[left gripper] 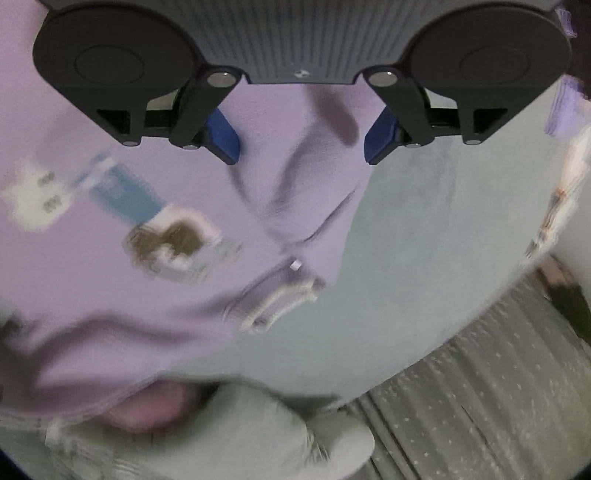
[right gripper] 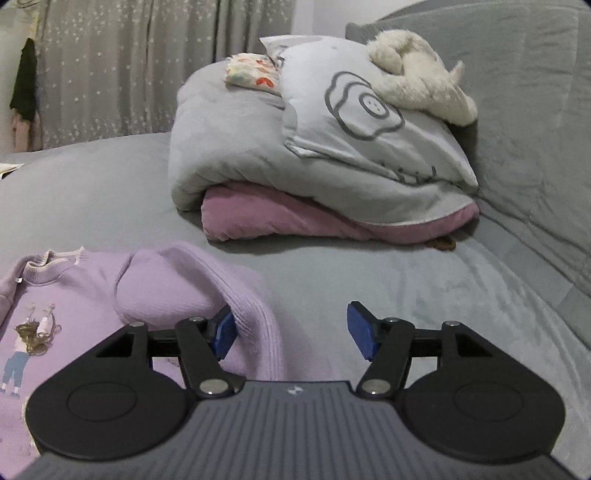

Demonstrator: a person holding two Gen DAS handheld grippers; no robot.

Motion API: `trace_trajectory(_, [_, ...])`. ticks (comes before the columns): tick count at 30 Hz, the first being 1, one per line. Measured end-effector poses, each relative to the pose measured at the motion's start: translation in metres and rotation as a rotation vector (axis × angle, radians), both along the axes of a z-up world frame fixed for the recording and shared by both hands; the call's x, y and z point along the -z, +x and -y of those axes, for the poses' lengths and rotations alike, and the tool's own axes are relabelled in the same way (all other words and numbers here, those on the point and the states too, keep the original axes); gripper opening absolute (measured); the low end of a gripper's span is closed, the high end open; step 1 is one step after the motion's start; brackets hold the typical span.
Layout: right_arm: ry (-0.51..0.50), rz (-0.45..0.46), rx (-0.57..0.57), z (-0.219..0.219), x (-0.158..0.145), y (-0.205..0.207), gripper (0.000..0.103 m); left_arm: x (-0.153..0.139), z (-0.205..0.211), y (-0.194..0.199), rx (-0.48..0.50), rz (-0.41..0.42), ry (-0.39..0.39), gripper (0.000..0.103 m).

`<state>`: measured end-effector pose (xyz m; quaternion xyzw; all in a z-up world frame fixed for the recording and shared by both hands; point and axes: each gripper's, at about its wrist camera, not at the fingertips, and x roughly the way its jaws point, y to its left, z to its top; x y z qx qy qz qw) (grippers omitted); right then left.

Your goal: Fold clothes

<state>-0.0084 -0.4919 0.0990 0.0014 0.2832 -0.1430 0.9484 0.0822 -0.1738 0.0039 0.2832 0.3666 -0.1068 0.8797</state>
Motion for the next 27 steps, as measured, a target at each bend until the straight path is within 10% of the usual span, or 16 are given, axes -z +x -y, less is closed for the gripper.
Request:
trace_trajectory(6, [0.011,-0.078,-0.052,0.01,0.017,0.006,0.06,-0.008,-0.033,0.014,-0.058,-0.052,-0.102,0.013])
trace_trajectory(12, [0.103,-0.042,-0.021,0.032,0.017,-0.001,0.023,-0.042,-0.115,0.056,-0.218,-0.112,-0.394,0.011])
trace_trajectory(15, [0.094,0.012,0.02,0.033,0.006,-0.008,0.02,-0.055,-0.169,0.083,-0.336,-0.13,-0.563,0.011])
trace_trajectory(21, [0.142,0.081,0.128,0.055,0.01,-0.014,0.02,-0.056,-0.242,0.123,-0.505,-0.084,-0.609,0.011])
trace_trajectory(27, [0.185,0.09,0.166,0.066,0.014,-0.012,0.034,-0.062,-0.223,0.057,-0.276,-0.127,-0.637,0.02])
